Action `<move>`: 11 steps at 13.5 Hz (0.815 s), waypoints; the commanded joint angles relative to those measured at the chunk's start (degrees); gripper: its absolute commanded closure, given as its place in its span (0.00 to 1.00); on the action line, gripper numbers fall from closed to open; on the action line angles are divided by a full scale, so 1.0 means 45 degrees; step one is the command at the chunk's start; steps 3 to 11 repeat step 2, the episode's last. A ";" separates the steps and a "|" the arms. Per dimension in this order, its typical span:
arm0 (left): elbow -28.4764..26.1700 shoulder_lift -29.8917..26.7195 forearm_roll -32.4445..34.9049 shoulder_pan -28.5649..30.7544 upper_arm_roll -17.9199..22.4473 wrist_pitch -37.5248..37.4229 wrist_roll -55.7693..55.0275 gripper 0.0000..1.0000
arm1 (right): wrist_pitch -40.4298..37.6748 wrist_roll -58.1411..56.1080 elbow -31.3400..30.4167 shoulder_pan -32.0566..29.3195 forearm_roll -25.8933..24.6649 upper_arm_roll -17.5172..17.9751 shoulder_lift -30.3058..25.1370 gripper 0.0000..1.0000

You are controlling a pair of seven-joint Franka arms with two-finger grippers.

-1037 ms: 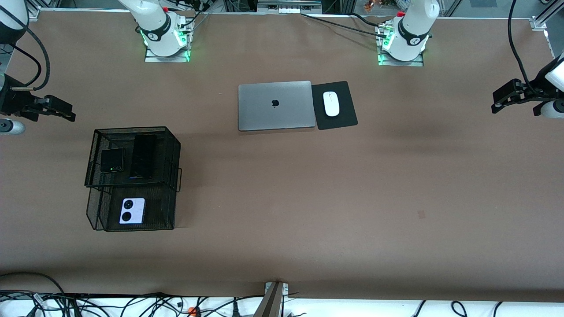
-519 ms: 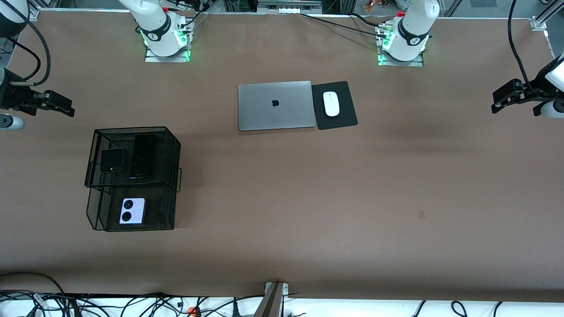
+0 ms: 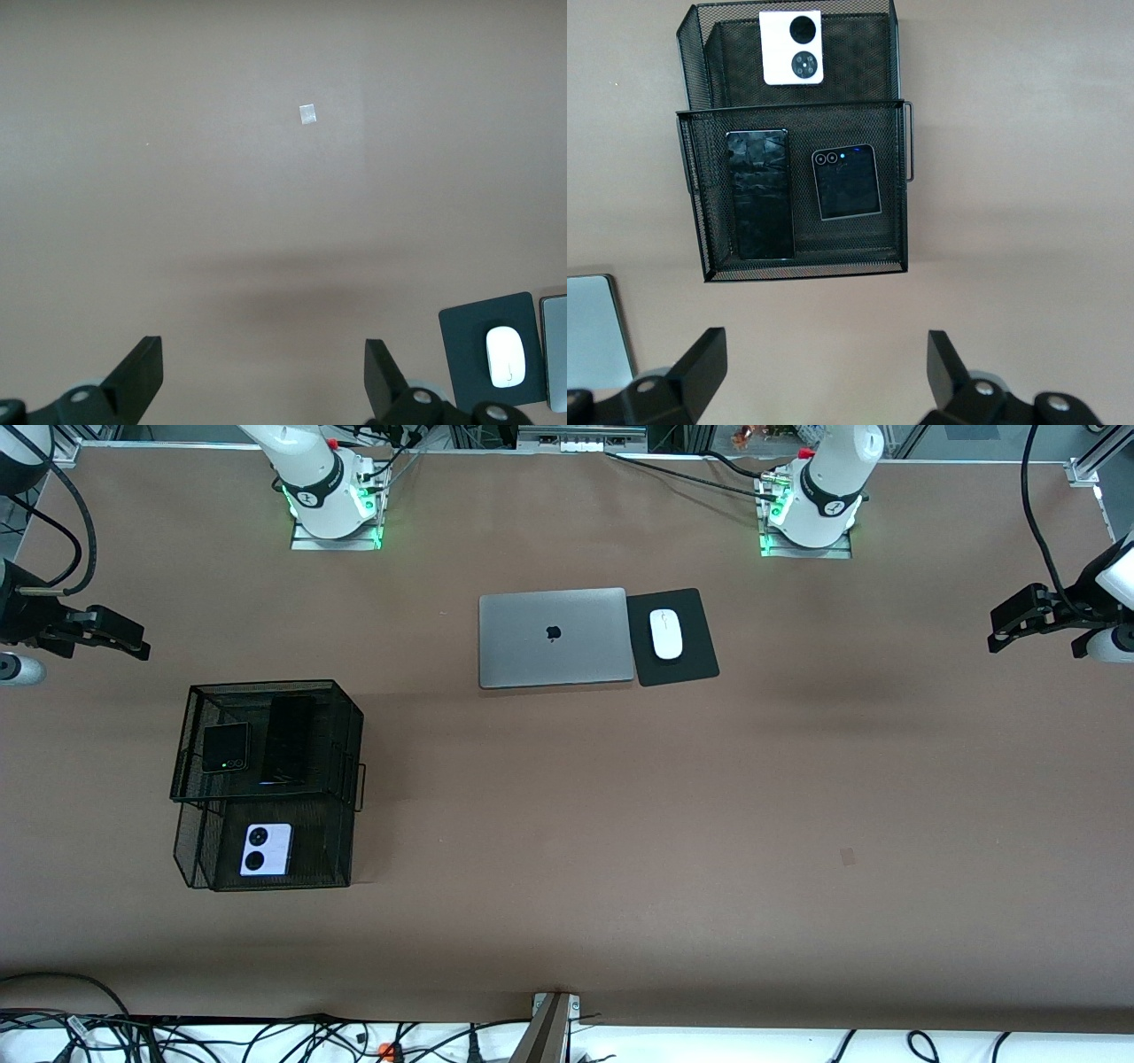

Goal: Place phones with both arms

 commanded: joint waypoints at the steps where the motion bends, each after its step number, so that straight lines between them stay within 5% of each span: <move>1: 0.0342 0.0143 -0.0138 0.0062 -0.0004 -0.0288 0.0151 0.00 | -0.0202 0.0137 0.0086 -0.0270 0.0250 0.0240 -0.0126 0.00; 11: 0.0342 0.0143 -0.0138 0.0062 0.0015 -0.0288 0.0151 0.00 | -0.0202 0.0137 0.0086 -0.0270 0.0250 0.0240 -0.0126 0.00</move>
